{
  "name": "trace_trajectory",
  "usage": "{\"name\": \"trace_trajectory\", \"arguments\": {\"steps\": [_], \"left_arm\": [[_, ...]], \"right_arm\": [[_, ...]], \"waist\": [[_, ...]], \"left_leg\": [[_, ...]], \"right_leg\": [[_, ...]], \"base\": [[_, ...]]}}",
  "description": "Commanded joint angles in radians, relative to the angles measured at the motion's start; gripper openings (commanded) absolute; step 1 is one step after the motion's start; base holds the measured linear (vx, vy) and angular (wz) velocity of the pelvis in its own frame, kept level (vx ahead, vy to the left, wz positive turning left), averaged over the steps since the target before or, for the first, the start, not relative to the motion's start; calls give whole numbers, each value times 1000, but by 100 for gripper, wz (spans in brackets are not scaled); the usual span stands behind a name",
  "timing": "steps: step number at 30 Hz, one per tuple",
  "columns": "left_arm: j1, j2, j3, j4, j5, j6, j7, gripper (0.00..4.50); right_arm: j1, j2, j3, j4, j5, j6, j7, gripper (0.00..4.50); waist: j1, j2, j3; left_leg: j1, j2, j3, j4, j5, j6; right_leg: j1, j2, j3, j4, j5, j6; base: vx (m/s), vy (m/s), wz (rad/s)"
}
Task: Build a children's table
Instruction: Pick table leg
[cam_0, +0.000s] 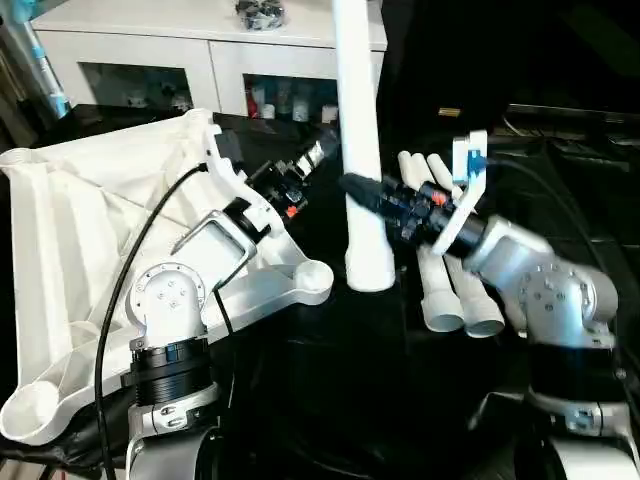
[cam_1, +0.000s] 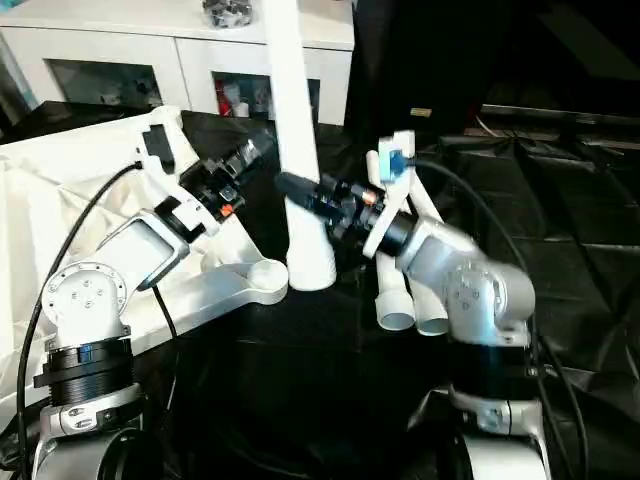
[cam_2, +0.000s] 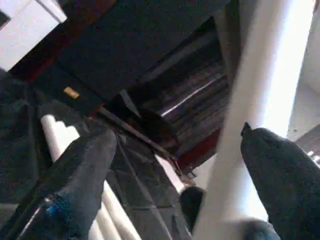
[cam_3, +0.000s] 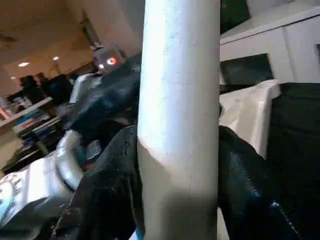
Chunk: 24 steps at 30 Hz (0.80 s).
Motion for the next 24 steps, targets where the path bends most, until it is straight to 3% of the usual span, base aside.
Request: {"name": "trace_trajectory", "arguments": {"steps": [1, 4, 8, 15, 18, 24], "left_arm": [[-17, -4, -12, -28, -24, -7, -15, 450], [-24, -13, -12, -36, -55, -15, -27, 450], [-40, -10, -45, -10, -29, -18, -23, 450], [-53, -11, -78, 47, 43, -64, -2, 450], [-61, -17, -64, 36, 2, -62, 2, 416], [-64, -6, -82, 26, 20, -91, -30, 367]], "right_arm": [[-16, -2, -5, 24, -27, -1, -30, 181], [-21, -8, 14, 42, -39, -2, -46, 181], [2, -41, 97, -12, -47, 25, -1, 181], [-1, -30, 124, -20, -59, 26, -8, 181], [-4, -35, 137, -4, -71, 22, -24, 181], [-9, -41, 167, 19, -109, 10, -46, 181]], "waist": [[-3, -4, -63], [-3, -5, -64], [-2, -9, -64], [-4, -5, -63], [-4, -6, -65], [-4, -4, -64]], "left_leg": [[28, 66, -25, -75, -44, -8], [27, 66, -24, -75, -39, -16], [25, 65, -25, -74, -33, -1], [27, 67, -26, -76, -45, -10], [26, 67, -27, -75, -28, -13], [27, 68, -26, -75, -43, -12]], "right_leg": [[36, -80, 38, -75, 70, -245], [37, -79, 37, -73, 89, -251], [42, -78, 38, -73, 111, -232], [39, -80, 40, -75, 90, -222], [41, -79, 38, -70, 132, -237], [41, -80, 39, -72, 116, -239]], "base": [[0, 0, 0], [0, 0, 0], [0, 0, 0], [0, 0, 0], [0, 0, 0], [0, 0, 0]]}}
